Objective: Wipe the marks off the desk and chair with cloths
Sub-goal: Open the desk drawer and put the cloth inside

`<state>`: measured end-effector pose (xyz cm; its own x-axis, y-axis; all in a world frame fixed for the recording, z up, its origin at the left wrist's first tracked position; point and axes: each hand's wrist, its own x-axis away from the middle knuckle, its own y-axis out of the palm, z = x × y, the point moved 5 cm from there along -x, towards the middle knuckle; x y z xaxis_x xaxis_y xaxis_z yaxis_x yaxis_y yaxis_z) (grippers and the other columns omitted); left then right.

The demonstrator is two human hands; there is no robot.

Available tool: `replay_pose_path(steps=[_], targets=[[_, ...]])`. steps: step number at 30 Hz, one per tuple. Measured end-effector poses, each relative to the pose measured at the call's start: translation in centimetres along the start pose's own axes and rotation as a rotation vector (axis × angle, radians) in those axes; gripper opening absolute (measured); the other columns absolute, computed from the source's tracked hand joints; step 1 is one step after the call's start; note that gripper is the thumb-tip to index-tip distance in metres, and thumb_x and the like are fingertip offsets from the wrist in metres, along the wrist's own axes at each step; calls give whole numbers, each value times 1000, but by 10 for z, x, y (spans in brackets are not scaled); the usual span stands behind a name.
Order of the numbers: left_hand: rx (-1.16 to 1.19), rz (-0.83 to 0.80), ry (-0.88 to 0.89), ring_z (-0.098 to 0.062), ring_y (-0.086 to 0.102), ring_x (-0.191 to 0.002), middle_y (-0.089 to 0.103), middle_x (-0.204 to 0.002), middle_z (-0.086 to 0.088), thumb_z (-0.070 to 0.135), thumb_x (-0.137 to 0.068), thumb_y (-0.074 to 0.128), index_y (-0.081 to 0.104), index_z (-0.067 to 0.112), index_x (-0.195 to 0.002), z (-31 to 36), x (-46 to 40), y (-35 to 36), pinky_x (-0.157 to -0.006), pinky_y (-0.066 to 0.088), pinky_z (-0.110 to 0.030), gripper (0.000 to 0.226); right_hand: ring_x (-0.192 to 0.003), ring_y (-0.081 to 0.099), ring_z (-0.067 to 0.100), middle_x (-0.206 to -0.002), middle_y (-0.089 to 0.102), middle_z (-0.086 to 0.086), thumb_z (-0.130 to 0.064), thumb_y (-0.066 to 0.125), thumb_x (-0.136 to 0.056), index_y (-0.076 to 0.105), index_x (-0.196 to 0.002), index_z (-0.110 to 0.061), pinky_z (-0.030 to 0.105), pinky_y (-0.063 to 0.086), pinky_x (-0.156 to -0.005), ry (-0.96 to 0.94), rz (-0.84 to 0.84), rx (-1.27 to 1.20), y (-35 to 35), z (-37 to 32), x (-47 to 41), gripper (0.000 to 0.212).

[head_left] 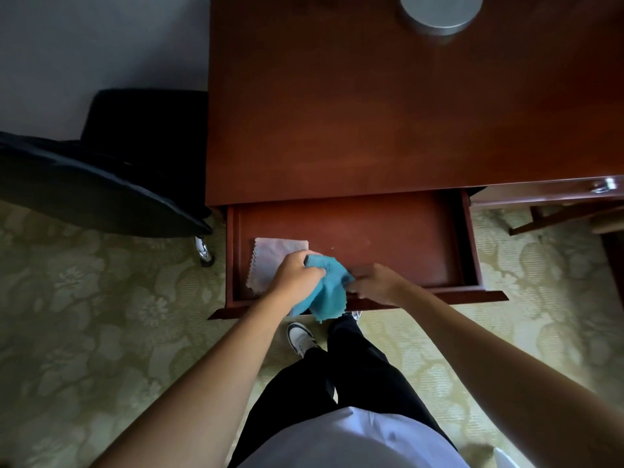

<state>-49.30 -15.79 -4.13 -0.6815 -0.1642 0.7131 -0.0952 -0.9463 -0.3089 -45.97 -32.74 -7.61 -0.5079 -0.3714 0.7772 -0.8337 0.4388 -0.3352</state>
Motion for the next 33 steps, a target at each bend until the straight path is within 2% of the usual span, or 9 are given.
replay_pose_path(steps=[3,6,11,16,20,25,27,29,33], targets=[[147,8,-66,-19,63,-91,69,-104,-8,8,-88,61,63,26,-99,1,-4,-1,-81,48,-32,21,-99,64,18,-103,70,0,-18,68,-84,70,-102,-23,35,52,-83,21,115,-603,-14,3,3,18],[378,7,-149,-28,61,-104,65,-113,-12,1,-86,55,63,12,-115,5,-8,-2,-94,47,-41,32,-104,64,17,-110,68,-3,-13,68,-67,66,-109,-24,31,49,-82,-40,71,-939,-18,3,1,44],[637,-16,-211,-24,61,-77,64,-90,-11,0,-88,50,62,11,-101,17,-13,-2,-69,48,-31,21,-77,63,14,-82,66,0,-18,66,-82,61,-75,-22,27,46,-70,-39,-26,-983,-15,1,-1,10],[382,-33,-305,-23,61,-106,60,-122,-3,1,-79,71,52,25,-123,4,-19,-5,-83,55,-43,53,-69,59,17,-75,59,2,-18,63,-93,54,-74,-19,30,46,-58,48,133,-1058,-15,6,-6,21],[307,35,-264,-17,63,-94,61,-115,1,-7,-78,71,46,26,-134,1,-26,-8,-64,51,-31,70,-64,65,18,-79,63,4,-16,63,-94,58,-79,-19,27,50,-46,72,252,-1030,-18,0,-5,16],[201,87,-180,-19,62,-101,62,-107,2,3,-81,72,42,16,-141,10,-45,-12,-88,52,-34,68,-92,65,25,-110,66,6,-24,62,-94,61,-109,-25,31,52,-71,98,452,-739,-36,0,-15,15],[200,153,-294,-23,61,-100,61,-106,-3,12,-87,67,47,11,-135,-4,-45,-17,-88,55,-36,52,-100,62,31,-114,64,8,-32,54,-93,51,-129,-29,30,45,-76,239,406,-250,-38,5,-17,36],[222,171,-444,-26,63,-92,63,-105,-9,18,-93,58,55,8,-121,-26,-36,-23,-72,56,-34,31,-89,66,32,-100,70,11,-32,46,-90,56,-123,-19,30,45,-71,362,328,80,-36,7,-15,37],[228,-42,-675,-33,68,-75,69,-93,-18,23,-97,51,52,3,-113,-60,-9,-17,-46,56,-34,25,-61,73,25,-65,73,11,-32,34,-95,55,-115,0,28,58,-54,515,-207,-10,6,6,-13,44]])
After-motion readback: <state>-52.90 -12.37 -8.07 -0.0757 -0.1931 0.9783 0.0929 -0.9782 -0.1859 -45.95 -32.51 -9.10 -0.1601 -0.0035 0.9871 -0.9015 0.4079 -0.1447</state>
